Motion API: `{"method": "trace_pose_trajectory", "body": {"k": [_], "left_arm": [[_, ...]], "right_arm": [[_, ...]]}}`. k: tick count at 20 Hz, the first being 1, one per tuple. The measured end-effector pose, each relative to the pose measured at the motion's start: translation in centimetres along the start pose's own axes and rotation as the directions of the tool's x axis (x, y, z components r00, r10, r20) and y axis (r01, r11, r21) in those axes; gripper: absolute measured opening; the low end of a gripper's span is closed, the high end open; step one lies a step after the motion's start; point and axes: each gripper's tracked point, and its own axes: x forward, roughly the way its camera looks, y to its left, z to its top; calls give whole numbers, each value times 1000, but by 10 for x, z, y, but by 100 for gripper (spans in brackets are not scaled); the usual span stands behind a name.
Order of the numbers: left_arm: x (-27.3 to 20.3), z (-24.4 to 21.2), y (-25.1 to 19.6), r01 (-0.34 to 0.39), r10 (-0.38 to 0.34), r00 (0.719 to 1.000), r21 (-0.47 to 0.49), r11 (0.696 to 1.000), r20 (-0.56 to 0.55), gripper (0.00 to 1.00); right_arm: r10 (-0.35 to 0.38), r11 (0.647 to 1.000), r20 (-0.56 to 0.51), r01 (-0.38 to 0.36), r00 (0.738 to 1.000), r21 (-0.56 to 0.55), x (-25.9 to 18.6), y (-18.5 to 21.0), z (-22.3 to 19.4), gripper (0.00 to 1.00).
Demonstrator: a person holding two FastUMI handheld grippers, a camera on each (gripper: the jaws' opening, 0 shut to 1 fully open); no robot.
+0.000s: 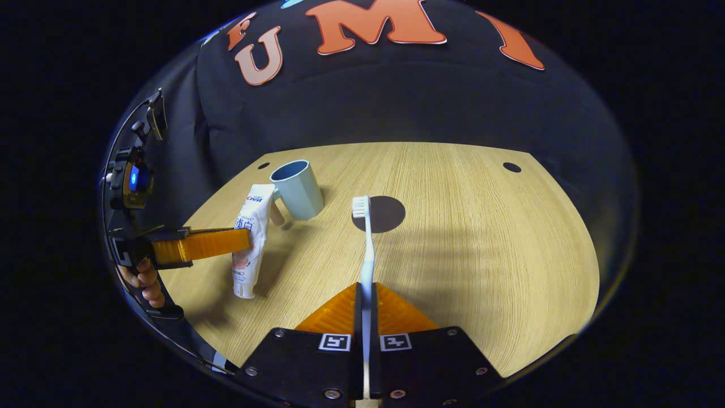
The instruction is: Put the toothbrush and toothpaste on the desktop into the cup, then pick up the cup and place it on the coaster on the desktop.
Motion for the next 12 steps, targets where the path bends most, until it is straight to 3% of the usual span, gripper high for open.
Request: {"method": "trace_pose_trajectory", "body": {"k": [5,12], "left_arm": [[-16,30,-3,-21,17,989,25,999,148,8],[-38,83,4,-78,45,934,80,994,354,8]], "right_arm": [[-15,999,72,17,997,-34,11,-2,-11,5],[-26,999,148,31,989,-30,5,-3,1,5]]}}
